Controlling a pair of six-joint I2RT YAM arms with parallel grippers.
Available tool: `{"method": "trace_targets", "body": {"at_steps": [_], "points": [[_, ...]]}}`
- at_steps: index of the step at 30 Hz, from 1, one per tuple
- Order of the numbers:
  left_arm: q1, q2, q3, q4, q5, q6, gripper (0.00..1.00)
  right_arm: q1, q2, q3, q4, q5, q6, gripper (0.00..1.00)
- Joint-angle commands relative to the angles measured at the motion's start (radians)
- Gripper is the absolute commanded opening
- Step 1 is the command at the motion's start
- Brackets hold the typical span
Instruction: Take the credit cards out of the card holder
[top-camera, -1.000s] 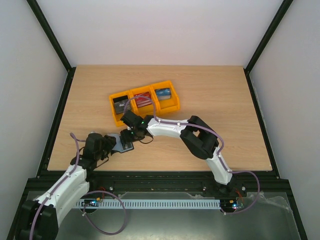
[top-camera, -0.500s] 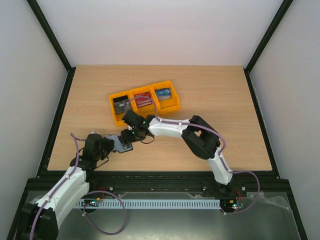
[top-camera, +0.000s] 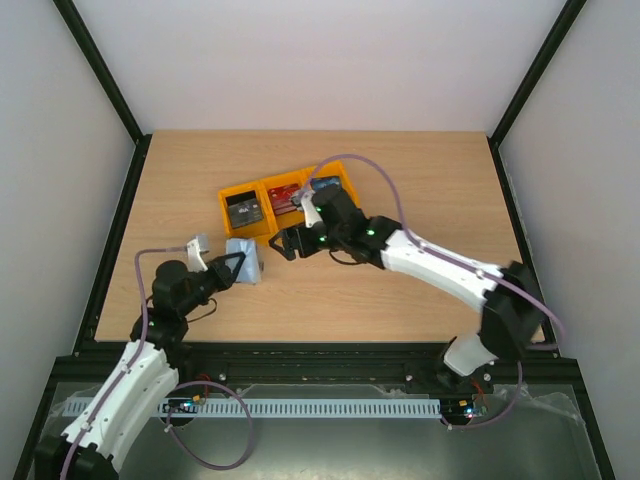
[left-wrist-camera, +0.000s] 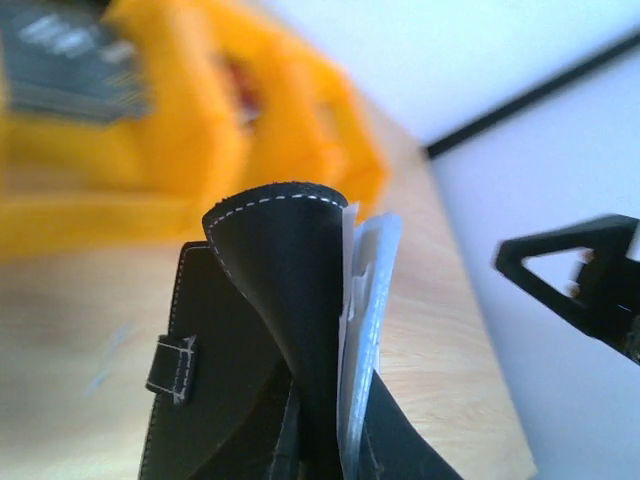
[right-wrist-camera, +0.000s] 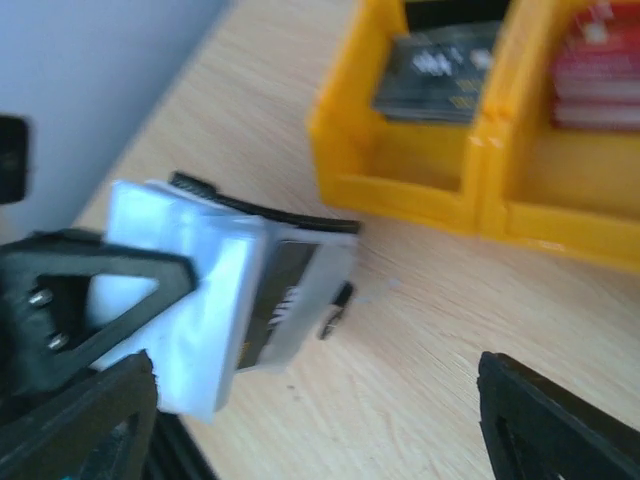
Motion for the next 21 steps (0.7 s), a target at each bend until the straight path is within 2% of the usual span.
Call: {"method": "trace_targets", "body": {"at_steps": [1, 6, 11, 16, 21], "points": [[-0.003, -0.071, 0.062, 0.288, 0.251, 0.201, 0.02, -0.013, -0.212, -0.120, 0.185, -0.124, -0.104, 0.88], [-0.002, -0.061, 0.092, 0.491, 0.432, 0.244, 0.02, -0.058, -0.410, -0.257, 0.354, -0.241, -0.160, 0.98], [-0.004, -0.048, 0.209, 0.577, 0.562, 0.330, 0.02, -0.089, -0.527, -0.323, 0.495, -0.344, -0.155, 0.99], [-0.003, -0.051, 0.322, 0.592, 0.597, 0.355, 0.02, -0.089, -0.539, -0.338, 0.564, -0.378, -0.145, 0.99], [-0.003, -0.040, 0.379, 0.590, 0.615, 0.334, 0.02, -0.089, -0.489, -0.306, 0.668, -0.502, -0.120, 0.99]]}}
